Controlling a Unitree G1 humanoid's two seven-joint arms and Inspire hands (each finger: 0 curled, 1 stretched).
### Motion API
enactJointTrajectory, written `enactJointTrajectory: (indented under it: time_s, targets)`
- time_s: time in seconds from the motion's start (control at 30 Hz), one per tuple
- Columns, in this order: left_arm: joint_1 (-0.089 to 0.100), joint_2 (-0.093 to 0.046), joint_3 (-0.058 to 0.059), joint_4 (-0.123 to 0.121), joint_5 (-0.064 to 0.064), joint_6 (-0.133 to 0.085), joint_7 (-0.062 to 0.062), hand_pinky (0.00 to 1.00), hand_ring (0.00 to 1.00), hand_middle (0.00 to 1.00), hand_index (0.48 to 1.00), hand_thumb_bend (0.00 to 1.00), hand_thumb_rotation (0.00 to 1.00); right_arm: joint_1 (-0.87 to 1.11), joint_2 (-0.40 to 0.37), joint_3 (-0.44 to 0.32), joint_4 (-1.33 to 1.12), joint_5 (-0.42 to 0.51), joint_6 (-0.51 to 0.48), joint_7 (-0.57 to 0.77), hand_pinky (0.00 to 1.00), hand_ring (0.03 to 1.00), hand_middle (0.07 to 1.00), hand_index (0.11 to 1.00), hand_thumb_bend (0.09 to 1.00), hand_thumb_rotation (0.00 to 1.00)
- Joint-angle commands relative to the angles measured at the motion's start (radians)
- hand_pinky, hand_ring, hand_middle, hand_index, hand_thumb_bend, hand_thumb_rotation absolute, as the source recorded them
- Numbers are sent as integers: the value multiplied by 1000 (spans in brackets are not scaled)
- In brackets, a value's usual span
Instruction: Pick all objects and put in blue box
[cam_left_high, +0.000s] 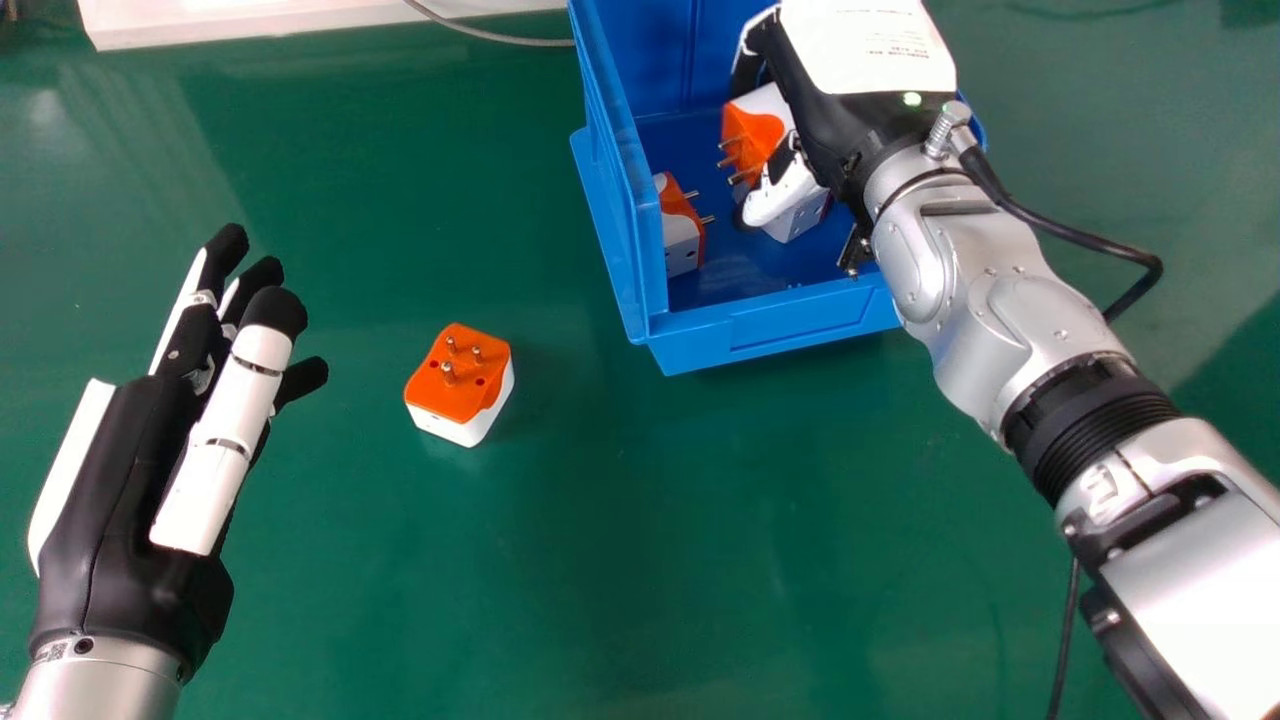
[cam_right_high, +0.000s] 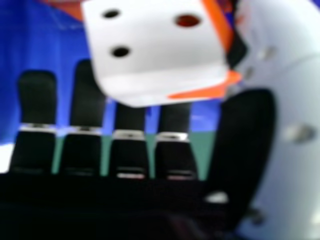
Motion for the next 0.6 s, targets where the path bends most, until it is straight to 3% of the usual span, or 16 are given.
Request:
enactJointTrajectory:
  time_s: [0.0,0.03,0.1,0.23,0.4,0.57]
  targets:
    - [9,3,5,-28,-11,-22,-4,860,930,967,979,519,782,-19,-19,-14,-47,24,13,23,428,596,674,618,514,0]
    - [8,2,5,-25,-11,-23,-5,860,930,967,979,519,782,-15,-23,-8,-50,23,16,26,428,596,674,618,514,0]
    - [5,2,3,-24,-10,-22,-6,859,930,966,978,518,781,-14,-31,9,-48,10,20,25,587,742,791,750,537,0]
    - [-1,3,-1,-20,-5,-19,-5,860,931,966,977,513,778,-7,-47,33,-54,-4,21,7,862,933,946,935,592,62]
    - [-9,3,-4,-6,-2,-24,-7,860,931,966,976,506,777,8,-55,38,-69,-1,21,-9,971,986,989,987,626,156]
    - [-17,2,-6,5,-2,-26,-8,861,932,967,977,499,776,15,-58,45,-80,-11,41,-7,993,997,998,997,613,220]
